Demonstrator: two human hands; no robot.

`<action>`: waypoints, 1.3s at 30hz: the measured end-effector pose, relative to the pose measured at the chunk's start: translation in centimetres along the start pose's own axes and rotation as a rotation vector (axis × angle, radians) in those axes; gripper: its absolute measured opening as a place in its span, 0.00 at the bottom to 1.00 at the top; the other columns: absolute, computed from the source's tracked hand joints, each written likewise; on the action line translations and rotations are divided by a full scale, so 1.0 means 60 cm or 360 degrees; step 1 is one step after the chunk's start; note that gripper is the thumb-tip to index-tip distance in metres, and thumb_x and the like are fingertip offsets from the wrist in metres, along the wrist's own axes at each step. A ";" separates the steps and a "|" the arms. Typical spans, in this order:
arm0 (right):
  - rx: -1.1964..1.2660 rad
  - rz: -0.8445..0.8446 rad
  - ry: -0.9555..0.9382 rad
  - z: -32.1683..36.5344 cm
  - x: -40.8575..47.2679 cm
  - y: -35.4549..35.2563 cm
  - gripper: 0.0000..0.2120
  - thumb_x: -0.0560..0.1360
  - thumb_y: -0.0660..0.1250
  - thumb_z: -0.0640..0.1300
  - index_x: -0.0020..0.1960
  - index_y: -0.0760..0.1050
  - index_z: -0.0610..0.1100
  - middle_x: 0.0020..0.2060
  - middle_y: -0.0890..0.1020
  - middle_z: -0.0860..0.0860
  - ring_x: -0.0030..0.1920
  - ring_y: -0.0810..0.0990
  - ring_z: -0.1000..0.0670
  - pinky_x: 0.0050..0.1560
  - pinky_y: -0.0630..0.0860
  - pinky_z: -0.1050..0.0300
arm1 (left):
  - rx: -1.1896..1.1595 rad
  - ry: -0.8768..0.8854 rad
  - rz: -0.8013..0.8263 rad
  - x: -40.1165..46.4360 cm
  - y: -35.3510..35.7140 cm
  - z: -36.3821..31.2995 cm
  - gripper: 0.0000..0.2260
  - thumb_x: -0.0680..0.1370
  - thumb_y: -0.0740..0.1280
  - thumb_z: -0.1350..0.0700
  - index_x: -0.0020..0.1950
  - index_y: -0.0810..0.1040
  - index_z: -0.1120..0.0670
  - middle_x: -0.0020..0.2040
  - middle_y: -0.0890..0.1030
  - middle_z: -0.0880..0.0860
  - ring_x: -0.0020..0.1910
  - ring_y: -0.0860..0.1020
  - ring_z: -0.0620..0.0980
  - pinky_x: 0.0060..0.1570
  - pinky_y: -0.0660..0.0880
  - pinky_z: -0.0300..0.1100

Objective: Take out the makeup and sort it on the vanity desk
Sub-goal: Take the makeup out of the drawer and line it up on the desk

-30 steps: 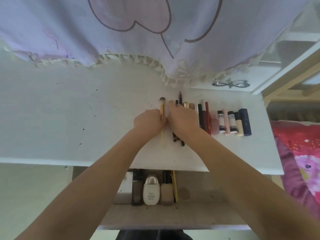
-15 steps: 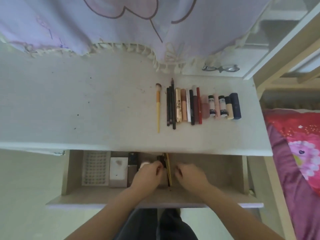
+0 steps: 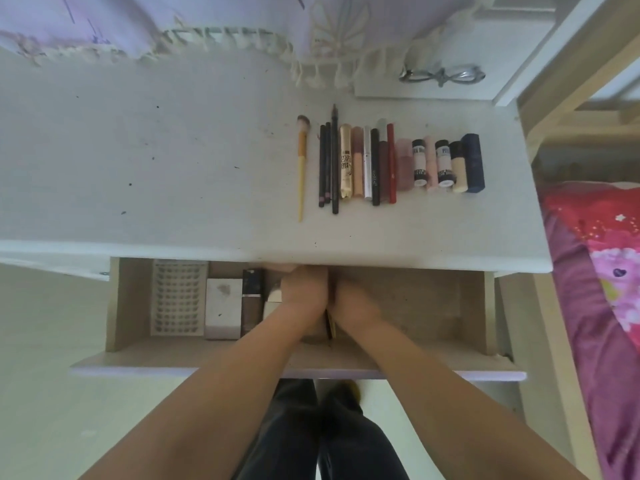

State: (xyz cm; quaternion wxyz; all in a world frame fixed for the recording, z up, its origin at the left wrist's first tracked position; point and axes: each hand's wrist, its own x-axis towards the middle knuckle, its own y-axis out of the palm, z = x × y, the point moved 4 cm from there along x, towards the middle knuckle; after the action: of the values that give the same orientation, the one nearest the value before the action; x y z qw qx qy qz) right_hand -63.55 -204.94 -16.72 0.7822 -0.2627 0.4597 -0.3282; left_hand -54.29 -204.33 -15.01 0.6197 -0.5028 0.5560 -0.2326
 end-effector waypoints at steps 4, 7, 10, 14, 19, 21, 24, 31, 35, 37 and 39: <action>0.0020 -0.0051 0.0113 -0.006 0.000 -0.005 0.16 0.81 0.52 0.49 0.58 0.73 0.42 0.54 0.79 0.42 0.53 0.79 0.40 0.52 0.77 0.49 | 0.0106 0.0020 0.0007 -0.005 -0.001 -0.001 0.08 0.80 0.54 0.62 0.49 0.73 0.57 0.49 0.79 0.56 0.47 0.79 0.55 0.39 0.72 0.44; -0.0058 -0.0118 0.0233 -0.039 -0.006 -0.029 0.16 0.80 0.54 0.50 0.56 0.74 0.41 0.52 0.80 0.42 0.52 0.80 0.41 0.48 0.75 0.51 | 0.0205 0.0073 0.0033 -0.001 -0.004 -0.027 0.10 0.79 0.56 0.63 0.50 0.76 0.56 0.51 0.80 0.55 0.50 0.79 0.55 0.40 0.71 0.43; -0.0195 -0.0112 0.0327 -0.079 -0.018 -0.048 0.11 0.79 0.57 0.46 0.56 0.73 0.41 0.52 0.80 0.43 0.52 0.80 0.42 0.46 0.74 0.53 | 0.0264 0.0108 0.0096 0.000 0.002 -0.056 0.10 0.79 0.57 0.63 0.52 0.77 0.57 0.53 0.80 0.55 0.54 0.78 0.55 0.43 0.73 0.43; -0.0292 -0.0094 0.0350 -0.105 -0.044 -0.075 0.11 0.78 0.58 0.45 0.58 0.73 0.43 0.52 0.81 0.44 0.53 0.80 0.42 0.46 0.74 0.53 | 0.0250 0.0129 0.0210 -0.015 0.016 -0.082 0.10 0.80 0.58 0.62 0.57 0.77 0.58 0.56 0.79 0.56 0.55 0.78 0.55 0.47 0.76 0.46; -0.0356 0.0149 0.0106 -0.095 -0.099 -0.134 0.06 0.75 0.62 0.49 0.44 0.71 0.47 0.38 0.78 0.48 0.38 0.78 0.47 0.35 0.68 0.60 | -0.0232 0.0264 0.0223 -0.059 -0.026 -0.074 0.11 0.79 0.58 0.53 0.59 0.72 0.57 0.50 0.80 0.57 0.49 0.79 0.56 0.43 0.75 0.47; -0.0289 0.0330 -0.0034 -0.082 -0.132 -0.159 0.08 0.73 0.64 0.50 0.37 0.68 0.51 0.34 0.76 0.53 0.34 0.75 0.52 0.31 0.67 0.60 | -0.0472 0.0380 0.0333 -0.097 -0.049 -0.043 0.09 0.79 0.58 0.52 0.57 0.71 0.53 0.47 0.80 0.54 0.45 0.79 0.53 0.44 0.77 0.48; -0.0088 0.0404 -0.0234 -0.030 -0.165 -0.205 0.08 0.73 0.64 0.51 0.37 0.68 0.54 0.34 0.76 0.55 0.33 0.75 0.55 0.34 0.69 0.64 | -0.0797 0.0472 0.0310 -0.141 -0.098 0.018 0.03 0.80 0.58 0.52 0.47 0.70 0.45 0.39 0.77 0.45 0.35 0.75 0.39 0.37 0.75 0.36; 0.0520 -0.0167 -0.0310 0.149 -0.061 -0.310 0.04 0.77 0.63 0.48 0.47 0.71 0.47 0.38 0.79 0.50 0.31 0.78 0.59 0.29 0.74 0.64 | -0.1002 0.0254 -0.0360 -0.028 -0.292 0.108 0.09 0.81 0.58 0.51 0.43 0.70 0.53 0.33 0.74 0.50 0.30 0.72 0.47 0.31 0.68 0.40; 0.0274 -0.0491 -0.0187 0.214 0.021 -0.323 0.10 0.77 0.60 0.43 0.57 0.69 0.41 0.42 0.79 0.45 0.42 0.80 0.44 0.43 0.77 0.49 | -0.0782 0.0143 -0.0355 0.085 -0.332 0.101 0.11 0.80 0.57 0.50 0.43 0.71 0.54 0.36 0.74 0.50 0.37 0.73 0.51 0.36 0.66 0.41; 0.0135 -0.0530 -0.0137 0.226 0.050 -0.318 0.13 0.77 0.60 0.40 0.61 0.66 0.40 0.39 0.76 0.47 0.43 0.79 0.42 0.40 0.73 0.51 | -0.0660 0.0148 -0.0271 0.129 -0.331 0.083 0.12 0.80 0.56 0.49 0.43 0.71 0.55 0.39 0.74 0.52 0.41 0.74 0.53 0.39 0.68 0.42; 0.0012 -0.0562 -0.0120 0.227 0.070 -0.309 0.16 0.77 0.60 0.38 0.64 0.63 0.40 0.36 0.72 0.49 0.39 0.77 0.43 0.37 0.69 0.53 | -0.0564 0.0129 -0.0235 0.159 -0.327 0.069 0.13 0.80 0.56 0.48 0.42 0.70 0.55 0.41 0.74 0.52 0.41 0.73 0.53 0.39 0.67 0.43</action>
State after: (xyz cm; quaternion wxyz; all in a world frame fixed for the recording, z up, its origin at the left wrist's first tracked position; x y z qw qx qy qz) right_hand -54.95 -218.61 0.19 0.7301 -0.3485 0.3755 -0.4522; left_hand -42.55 -218.50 -2.58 0.4800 -0.6335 0.5744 -0.1959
